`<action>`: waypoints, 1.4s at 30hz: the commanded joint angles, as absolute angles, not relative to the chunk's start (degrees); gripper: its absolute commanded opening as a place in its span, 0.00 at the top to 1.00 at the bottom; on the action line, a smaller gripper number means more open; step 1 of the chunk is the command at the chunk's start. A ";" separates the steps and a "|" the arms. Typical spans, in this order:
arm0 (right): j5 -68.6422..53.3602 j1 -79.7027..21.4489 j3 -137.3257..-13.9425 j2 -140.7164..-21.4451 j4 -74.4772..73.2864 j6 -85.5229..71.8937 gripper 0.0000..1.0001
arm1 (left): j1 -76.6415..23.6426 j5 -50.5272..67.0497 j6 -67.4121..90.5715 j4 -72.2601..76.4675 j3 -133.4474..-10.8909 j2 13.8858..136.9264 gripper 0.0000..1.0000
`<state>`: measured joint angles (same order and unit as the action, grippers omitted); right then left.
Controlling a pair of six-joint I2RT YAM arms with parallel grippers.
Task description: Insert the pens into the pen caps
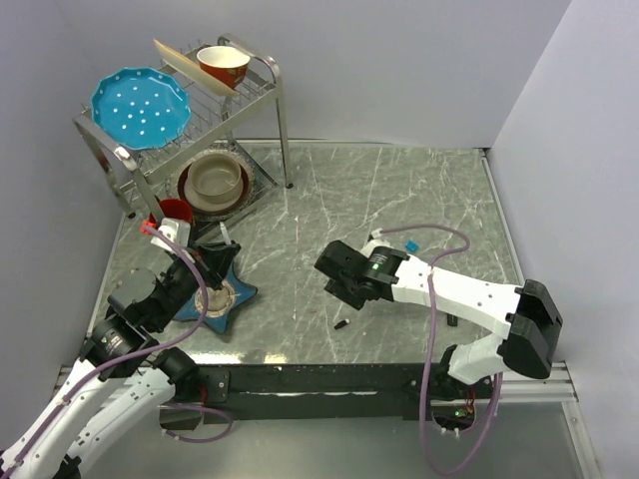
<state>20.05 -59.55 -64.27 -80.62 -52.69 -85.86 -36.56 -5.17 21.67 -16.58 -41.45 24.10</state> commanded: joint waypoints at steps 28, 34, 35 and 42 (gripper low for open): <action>11.51 -58.27 -55.28 -88.94 -50.19 -112.50 0.51 | -36.30 -3.43 20.83 -13.89 -41.40 23.99 0.99; 10.64 -58.01 -55.81 -91.40 -49.57 -112.06 0.54 | -36.30 -3.34 20.74 -13.89 -41.57 24.17 0.99; 10.46 -58.01 -55.98 -91.75 -49.40 -111.97 0.55 | -36.30 -3.43 20.83 -13.97 -41.57 24.26 0.99; 9.75 -57.92 -54.76 -92.90 -48.87 -112.50 0.55 | -36.30 -3.60 20.83 -13.89 -41.48 24.26 0.99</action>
